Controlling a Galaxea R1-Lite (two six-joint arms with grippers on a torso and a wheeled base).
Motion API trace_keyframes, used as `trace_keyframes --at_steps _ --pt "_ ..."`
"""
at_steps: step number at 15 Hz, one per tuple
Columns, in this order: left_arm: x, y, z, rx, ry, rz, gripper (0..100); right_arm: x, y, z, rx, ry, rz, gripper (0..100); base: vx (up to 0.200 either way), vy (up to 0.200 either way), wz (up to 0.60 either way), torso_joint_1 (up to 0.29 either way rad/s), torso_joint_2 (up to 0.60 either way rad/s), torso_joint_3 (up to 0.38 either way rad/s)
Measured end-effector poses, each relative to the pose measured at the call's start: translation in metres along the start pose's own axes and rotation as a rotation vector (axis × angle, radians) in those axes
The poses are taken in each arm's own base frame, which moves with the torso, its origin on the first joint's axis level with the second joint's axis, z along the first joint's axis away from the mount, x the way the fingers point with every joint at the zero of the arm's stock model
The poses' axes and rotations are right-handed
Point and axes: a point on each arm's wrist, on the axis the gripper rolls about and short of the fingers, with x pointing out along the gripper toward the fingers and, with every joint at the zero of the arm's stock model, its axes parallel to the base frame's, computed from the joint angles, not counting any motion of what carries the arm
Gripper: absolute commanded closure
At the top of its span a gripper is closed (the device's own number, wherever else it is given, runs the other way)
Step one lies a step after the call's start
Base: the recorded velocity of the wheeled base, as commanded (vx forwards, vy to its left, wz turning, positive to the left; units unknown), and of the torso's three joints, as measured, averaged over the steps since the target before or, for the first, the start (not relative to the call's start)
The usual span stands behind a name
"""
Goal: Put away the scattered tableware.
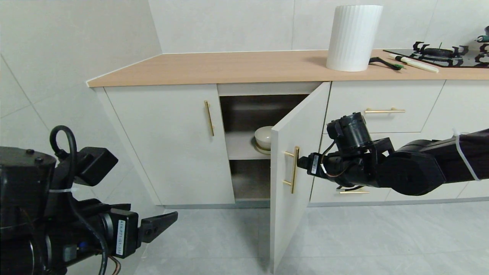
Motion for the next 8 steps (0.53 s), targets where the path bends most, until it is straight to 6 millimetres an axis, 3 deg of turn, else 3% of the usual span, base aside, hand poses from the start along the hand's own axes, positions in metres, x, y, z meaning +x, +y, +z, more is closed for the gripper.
trace_keyframes --at_steps 6,8 --pt "0.0 0.0 0.0 -0.001 -0.001 0.001 0 0.009 0.008 0.0 0.058 -0.056 0.053 0 0.2 0.0 0.0 0.002 0.01 0.004" --pt "0.0 0.0 0.0 -0.003 -0.001 0.001 0 0.01 0.012 0.001 0.087 -0.081 0.081 0 0.0 0.0 0.0 0.0 0.0 0.0"
